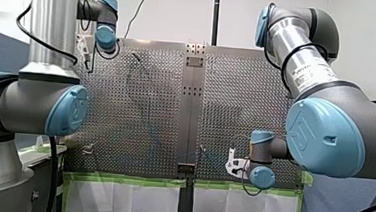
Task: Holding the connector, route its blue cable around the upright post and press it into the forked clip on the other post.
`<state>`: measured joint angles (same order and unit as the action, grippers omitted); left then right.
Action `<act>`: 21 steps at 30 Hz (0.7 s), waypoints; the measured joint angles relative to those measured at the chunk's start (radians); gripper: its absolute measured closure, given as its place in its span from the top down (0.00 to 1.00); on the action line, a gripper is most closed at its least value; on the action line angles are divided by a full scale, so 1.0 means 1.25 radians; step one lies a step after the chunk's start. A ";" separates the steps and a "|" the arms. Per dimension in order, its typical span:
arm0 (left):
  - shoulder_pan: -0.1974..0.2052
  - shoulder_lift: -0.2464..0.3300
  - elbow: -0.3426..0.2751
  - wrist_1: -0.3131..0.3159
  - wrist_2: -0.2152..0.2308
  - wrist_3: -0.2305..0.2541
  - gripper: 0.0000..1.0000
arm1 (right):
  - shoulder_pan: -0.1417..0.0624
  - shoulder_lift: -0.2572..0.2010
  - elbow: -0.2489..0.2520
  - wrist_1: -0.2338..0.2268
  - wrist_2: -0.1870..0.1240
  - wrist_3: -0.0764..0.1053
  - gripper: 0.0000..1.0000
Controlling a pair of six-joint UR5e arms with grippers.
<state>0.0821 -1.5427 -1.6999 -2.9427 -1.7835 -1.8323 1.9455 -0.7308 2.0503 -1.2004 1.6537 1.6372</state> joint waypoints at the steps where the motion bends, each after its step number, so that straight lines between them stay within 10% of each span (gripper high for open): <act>1: 0.000 0.006 0.006 -0.006 -0.004 0.003 0.99 | 0.000 0.000 0.000 0.001 0.000 0.000 0.02; 21: -0.036 0.134 0.076 -0.134 0.066 0.071 0.99 | 0.004 0.000 -0.005 0.006 -0.003 -0.001 0.02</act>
<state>0.0372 -1.3751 -1.6048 -3.1107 -1.7014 -1.7430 1.9499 -0.7307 2.0436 -1.1929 1.6497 1.6358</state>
